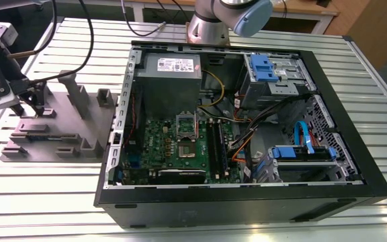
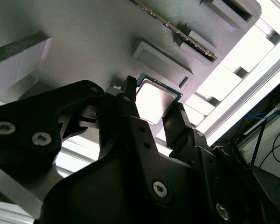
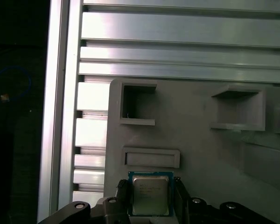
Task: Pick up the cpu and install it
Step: 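Pick up the cpu and move it towards the insertion slot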
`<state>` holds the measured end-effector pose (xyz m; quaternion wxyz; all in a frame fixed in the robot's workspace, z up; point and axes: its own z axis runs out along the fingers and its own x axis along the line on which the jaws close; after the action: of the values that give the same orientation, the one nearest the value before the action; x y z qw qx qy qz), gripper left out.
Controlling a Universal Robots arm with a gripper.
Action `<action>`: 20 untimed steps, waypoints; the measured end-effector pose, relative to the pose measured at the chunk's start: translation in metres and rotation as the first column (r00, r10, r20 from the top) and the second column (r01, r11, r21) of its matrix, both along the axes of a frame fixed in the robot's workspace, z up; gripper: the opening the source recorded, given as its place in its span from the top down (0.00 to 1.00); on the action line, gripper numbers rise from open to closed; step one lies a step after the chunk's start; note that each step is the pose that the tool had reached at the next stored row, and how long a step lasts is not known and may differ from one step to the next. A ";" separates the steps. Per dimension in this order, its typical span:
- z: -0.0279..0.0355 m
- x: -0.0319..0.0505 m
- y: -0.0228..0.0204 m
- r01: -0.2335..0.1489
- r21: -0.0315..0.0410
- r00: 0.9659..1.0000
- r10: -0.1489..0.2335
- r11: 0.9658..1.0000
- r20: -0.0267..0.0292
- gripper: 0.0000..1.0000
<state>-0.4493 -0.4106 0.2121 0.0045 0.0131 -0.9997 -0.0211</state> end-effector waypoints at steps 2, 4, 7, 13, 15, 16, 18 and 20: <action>0.0006 0.0000 0.0000 0.000 0.000 1.000 0.000 1.000 0.000 0.53; 0.0012 0.0000 0.0000 0.000 0.000 1.000 0.000 1.000 0.000 0.53; 0.0028 0.0000 0.0000 0.000 0.000 1.000 0.000 1.000 0.000 0.53; 0.0068 0.0000 0.0000 0.000 0.000 1.000 0.000 1.000 0.000 0.53; 0.0083 0.0000 0.0000 0.000 0.000 1.000 0.000 1.000 0.000 0.53; 0.0089 0.0000 0.0000 0.000 0.000 1.000 0.000 1.000 0.000 0.53; 0.0099 0.0000 0.0000 0.000 0.000 1.000 0.000 1.000 0.000 0.53; 0.0109 0.0000 0.0000 0.000 0.000 1.000 0.000 1.000 0.000 0.53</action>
<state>-0.4493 -0.4106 0.2231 0.0044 0.0131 -0.9997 -0.0211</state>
